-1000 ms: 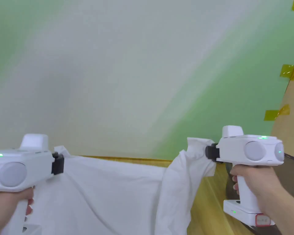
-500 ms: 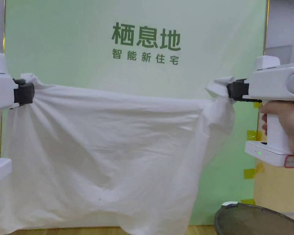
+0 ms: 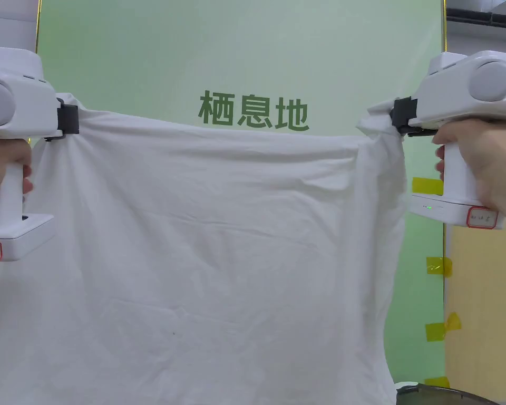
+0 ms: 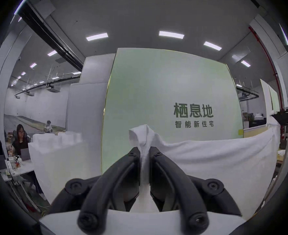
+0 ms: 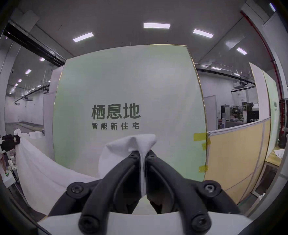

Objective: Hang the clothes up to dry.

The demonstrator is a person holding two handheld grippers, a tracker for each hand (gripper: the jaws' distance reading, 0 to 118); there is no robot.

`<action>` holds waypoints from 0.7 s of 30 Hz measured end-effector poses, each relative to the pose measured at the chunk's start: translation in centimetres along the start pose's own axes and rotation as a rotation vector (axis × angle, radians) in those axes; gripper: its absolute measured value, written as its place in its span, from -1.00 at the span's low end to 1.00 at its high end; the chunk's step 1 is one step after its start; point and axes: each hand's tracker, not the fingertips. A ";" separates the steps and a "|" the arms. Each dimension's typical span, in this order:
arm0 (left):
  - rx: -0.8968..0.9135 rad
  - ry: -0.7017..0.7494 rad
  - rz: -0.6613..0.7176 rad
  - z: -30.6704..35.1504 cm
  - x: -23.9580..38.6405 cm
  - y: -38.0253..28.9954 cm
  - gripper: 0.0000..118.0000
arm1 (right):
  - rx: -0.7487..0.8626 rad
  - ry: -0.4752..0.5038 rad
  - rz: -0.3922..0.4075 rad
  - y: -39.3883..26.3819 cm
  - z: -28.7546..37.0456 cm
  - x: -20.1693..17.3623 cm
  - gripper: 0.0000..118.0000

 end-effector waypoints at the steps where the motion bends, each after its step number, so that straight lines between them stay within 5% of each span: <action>1: -0.005 0.007 -0.012 -0.5 0.0 -0.3 -0.83 | -0.003 0.001 0.002 -0.3 -0.4 0.0 -0.94; 21: -0.036 0.016 -0.004 -16.1 -3.1 -5.1 -0.83 | 0.020 0.023 0.005 -2.7 -16.7 0.2 -0.94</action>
